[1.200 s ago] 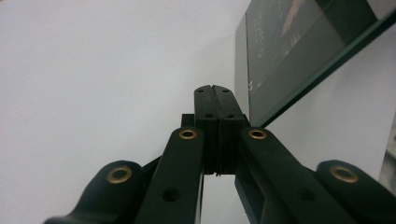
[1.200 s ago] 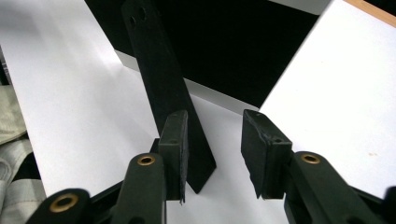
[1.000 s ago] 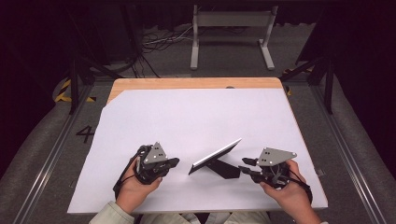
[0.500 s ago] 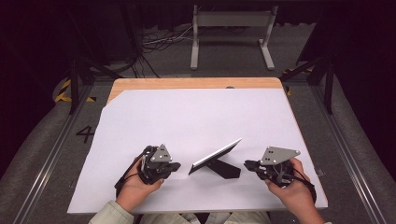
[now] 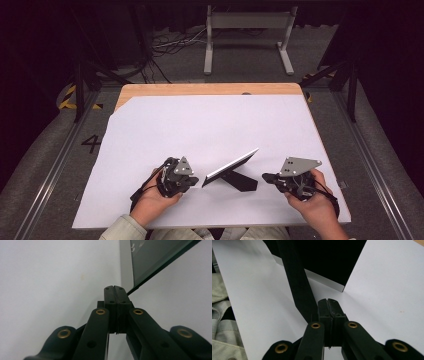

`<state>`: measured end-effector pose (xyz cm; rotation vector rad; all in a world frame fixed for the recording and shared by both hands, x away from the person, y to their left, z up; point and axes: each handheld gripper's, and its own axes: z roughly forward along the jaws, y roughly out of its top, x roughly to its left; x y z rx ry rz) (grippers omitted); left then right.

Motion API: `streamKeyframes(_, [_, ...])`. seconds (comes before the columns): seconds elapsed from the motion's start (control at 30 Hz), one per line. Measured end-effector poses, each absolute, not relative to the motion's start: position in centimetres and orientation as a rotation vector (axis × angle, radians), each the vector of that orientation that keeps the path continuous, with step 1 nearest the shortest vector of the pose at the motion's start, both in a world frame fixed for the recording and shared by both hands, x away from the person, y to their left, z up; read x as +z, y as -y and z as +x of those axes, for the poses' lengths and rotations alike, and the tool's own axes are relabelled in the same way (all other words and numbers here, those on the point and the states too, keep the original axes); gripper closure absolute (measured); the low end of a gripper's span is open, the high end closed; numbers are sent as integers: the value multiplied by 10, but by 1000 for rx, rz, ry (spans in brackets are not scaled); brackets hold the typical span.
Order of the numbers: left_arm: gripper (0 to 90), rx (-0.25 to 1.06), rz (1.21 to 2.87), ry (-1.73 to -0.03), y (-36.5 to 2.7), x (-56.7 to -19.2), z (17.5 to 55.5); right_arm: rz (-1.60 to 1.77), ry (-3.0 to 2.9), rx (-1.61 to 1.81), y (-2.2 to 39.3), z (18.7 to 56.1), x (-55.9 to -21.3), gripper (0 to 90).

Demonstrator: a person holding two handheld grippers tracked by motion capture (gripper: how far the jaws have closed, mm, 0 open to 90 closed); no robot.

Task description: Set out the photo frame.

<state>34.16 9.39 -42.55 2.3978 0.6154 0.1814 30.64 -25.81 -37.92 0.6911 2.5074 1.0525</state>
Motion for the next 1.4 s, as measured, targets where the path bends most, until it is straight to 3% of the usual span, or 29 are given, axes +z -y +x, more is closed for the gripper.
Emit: streamKeyframes(1.4, [900,87,2436,-523,-70,-433,327,815,-2421,1101,285,312,-366,900])
